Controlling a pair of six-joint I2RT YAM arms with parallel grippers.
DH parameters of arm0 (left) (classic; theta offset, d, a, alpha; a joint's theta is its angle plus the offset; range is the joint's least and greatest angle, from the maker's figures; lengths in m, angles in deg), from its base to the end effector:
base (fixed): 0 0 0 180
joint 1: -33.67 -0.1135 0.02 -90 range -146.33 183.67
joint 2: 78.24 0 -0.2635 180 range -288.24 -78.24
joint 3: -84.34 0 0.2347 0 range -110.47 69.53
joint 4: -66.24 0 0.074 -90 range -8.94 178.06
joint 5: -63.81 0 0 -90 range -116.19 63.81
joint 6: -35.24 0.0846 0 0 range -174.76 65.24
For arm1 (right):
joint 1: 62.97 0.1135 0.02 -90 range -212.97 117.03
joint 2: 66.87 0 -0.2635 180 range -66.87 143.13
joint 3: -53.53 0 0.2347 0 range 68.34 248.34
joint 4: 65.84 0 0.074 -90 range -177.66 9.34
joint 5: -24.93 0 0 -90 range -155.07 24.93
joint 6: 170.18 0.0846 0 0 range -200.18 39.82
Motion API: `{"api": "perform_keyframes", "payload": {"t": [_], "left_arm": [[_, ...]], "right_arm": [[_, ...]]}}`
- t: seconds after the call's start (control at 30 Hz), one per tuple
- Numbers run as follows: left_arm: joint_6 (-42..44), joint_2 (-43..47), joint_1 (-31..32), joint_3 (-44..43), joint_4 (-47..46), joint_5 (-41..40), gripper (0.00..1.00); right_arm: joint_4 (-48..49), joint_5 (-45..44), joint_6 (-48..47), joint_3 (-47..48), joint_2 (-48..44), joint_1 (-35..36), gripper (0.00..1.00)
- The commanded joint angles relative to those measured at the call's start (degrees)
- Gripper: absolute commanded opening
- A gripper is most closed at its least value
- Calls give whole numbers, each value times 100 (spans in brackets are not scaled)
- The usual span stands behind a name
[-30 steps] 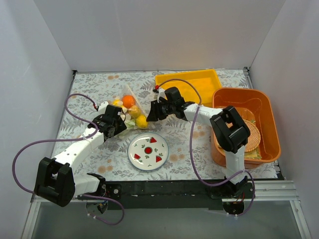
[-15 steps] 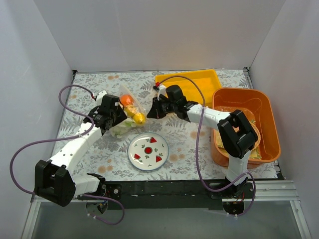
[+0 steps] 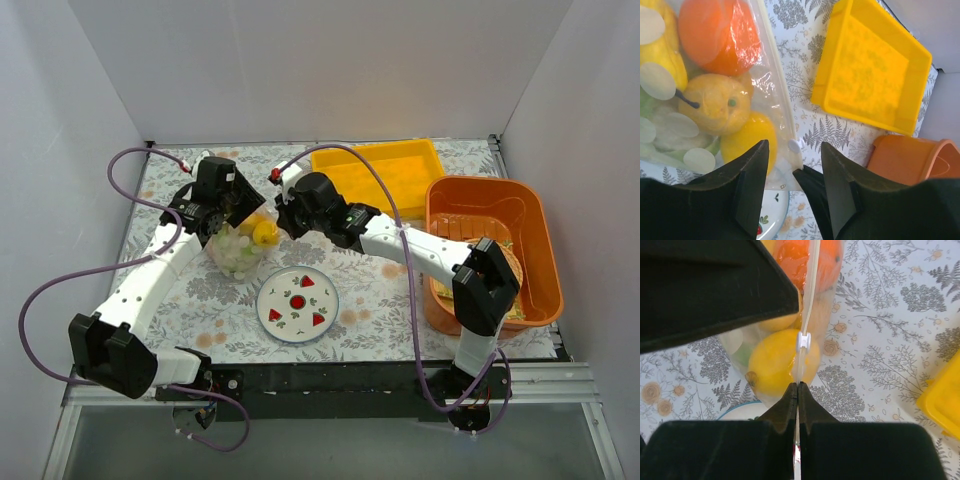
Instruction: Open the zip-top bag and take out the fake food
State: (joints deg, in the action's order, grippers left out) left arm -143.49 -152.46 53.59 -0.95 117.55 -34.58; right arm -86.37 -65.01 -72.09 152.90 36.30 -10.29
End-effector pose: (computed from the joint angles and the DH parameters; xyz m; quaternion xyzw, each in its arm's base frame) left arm 0.2854 -0.0903 0.3103 -0.5366 0.7291 -0.3021 0.2986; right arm 0.2780 0.3649 0.2892 -0.3190 0.7773 0.2746 0.4675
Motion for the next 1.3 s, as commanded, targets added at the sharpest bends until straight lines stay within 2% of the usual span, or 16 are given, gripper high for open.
{"api": "perform_keyframes", "payload": {"t": [0.0,0.2,0.37,0.67,0.97,1.27], "left_arm": [[-584,-31,-32,-273,393,258,44],[-900,56,-32,-282,534,372,42],[-1260,109,-58,-194,526,354,47],[-1692,118,-243,-308,315,645,48],[-1780,232,-401,-203,306,829,46],[-1621,399,-568,-142,332,1216,36]], "right_arm": [[114,-866,-431,342,-342,127,1],[185,-1218,-669,518,-377,303,1],[466,-1271,-783,413,-543,409,1],[1388,-1025,-1082,9,-1001,523,1],[1486,-797,-1232,-158,-984,611,1],[1450,-761,-1276,-422,-1001,796,1]]}}
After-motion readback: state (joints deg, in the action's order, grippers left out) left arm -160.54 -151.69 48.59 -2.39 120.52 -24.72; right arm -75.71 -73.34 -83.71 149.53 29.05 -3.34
